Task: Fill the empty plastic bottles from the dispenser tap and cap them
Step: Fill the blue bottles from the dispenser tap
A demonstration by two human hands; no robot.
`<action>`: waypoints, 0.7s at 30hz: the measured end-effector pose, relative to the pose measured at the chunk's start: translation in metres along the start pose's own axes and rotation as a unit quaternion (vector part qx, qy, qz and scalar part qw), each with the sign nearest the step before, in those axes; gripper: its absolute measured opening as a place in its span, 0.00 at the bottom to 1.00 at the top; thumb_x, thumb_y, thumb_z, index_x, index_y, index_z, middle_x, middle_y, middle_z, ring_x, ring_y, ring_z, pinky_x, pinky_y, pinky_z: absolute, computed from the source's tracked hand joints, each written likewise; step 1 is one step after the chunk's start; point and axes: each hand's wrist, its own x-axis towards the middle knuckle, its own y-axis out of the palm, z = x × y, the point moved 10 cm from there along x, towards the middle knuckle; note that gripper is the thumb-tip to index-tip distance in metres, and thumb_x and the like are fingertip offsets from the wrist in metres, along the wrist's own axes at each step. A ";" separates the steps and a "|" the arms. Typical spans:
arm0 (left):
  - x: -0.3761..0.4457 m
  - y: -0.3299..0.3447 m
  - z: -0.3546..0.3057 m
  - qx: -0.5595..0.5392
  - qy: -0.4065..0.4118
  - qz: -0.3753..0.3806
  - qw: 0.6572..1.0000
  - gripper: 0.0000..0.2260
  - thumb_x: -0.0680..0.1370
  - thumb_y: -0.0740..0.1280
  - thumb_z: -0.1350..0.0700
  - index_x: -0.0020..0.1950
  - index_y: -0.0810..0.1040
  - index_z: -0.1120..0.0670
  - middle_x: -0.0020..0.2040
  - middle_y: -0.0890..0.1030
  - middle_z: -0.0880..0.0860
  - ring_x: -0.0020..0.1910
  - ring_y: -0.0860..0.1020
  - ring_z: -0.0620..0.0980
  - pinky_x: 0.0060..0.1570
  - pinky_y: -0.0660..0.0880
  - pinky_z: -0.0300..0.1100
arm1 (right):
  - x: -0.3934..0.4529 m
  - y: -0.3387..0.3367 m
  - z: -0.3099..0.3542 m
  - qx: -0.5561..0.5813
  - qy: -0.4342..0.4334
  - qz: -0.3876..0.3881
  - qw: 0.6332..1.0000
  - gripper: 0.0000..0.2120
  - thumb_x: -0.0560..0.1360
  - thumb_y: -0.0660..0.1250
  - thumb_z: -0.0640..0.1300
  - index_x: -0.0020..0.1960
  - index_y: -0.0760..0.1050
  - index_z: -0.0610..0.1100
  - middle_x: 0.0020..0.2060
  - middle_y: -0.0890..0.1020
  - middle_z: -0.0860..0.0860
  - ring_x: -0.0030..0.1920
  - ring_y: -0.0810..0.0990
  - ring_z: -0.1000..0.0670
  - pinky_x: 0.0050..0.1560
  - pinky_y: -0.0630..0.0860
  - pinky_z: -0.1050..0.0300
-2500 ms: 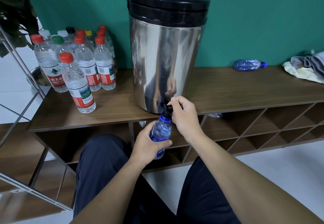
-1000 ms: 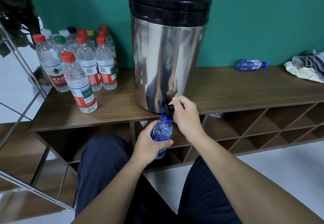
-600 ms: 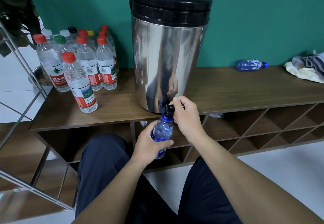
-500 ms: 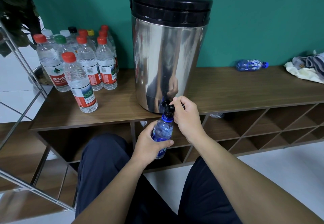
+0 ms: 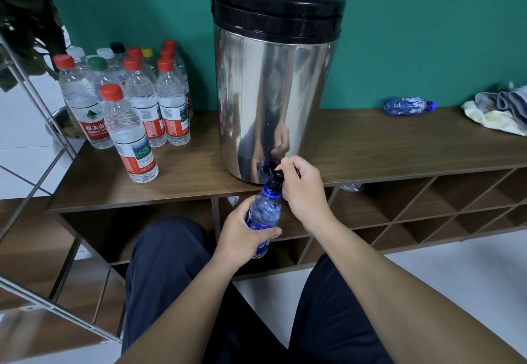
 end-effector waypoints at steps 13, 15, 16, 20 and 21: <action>0.002 0.000 0.002 0.004 0.003 0.000 1.000 0.33 0.69 0.89 0.57 0.70 0.81 0.38 0.62 0.88 0.42 0.63 0.86 0.46 0.71 0.81 0.58 | 0.000 0.000 -0.001 0.001 0.001 0.002 1.000 0.16 0.89 0.63 0.52 0.43 0.78 0.52 0.30 0.71 0.57 0.32 0.68 0.54 0.37 0.67 0.54; 0.002 0.000 0.003 0.001 0.005 0.000 1.000 0.34 0.69 0.89 0.57 0.70 0.81 0.39 0.62 0.88 0.43 0.63 0.86 0.47 0.71 0.81 0.58 | 0.001 0.001 -0.001 0.002 0.001 0.002 1.000 0.16 0.89 0.63 0.52 0.43 0.78 0.52 0.30 0.70 0.56 0.32 0.68 0.53 0.36 0.66 0.54; 0.003 0.000 0.003 0.001 0.006 0.000 1.000 0.34 0.69 0.89 0.57 0.70 0.81 0.40 0.62 0.88 0.43 0.63 0.86 0.47 0.71 0.81 0.58 | 0.001 0.001 -0.002 0.003 0.001 0.002 1.000 0.16 0.89 0.63 0.53 0.43 0.78 0.52 0.30 0.70 0.55 0.32 0.67 0.53 0.36 0.66 0.53; 0.003 0.001 0.003 0.000 0.006 0.003 1.000 0.34 0.69 0.89 0.57 0.71 0.81 0.40 0.63 0.88 0.43 0.63 0.86 0.47 0.71 0.81 0.57 | 0.001 0.000 -0.001 0.001 -0.004 0.000 1.000 0.16 0.89 0.63 0.53 0.44 0.78 0.50 0.30 0.69 0.55 0.32 0.66 0.52 0.37 0.65 0.52; 0.003 0.001 0.003 0.000 0.005 0.003 1.000 0.34 0.69 0.89 0.57 0.71 0.81 0.40 0.62 0.88 0.43 0.63 0.86 0.47 0.71 0.81 0.57 | 0.001 0.000 -0.001 -0.001 -0.005 -0.002 1.000 0.16 0.89 0.63 0.53 0.44 0.78 0.50 0.30 0.68 0.56 0.32 0.66 0.53 0.37 0.65 0.52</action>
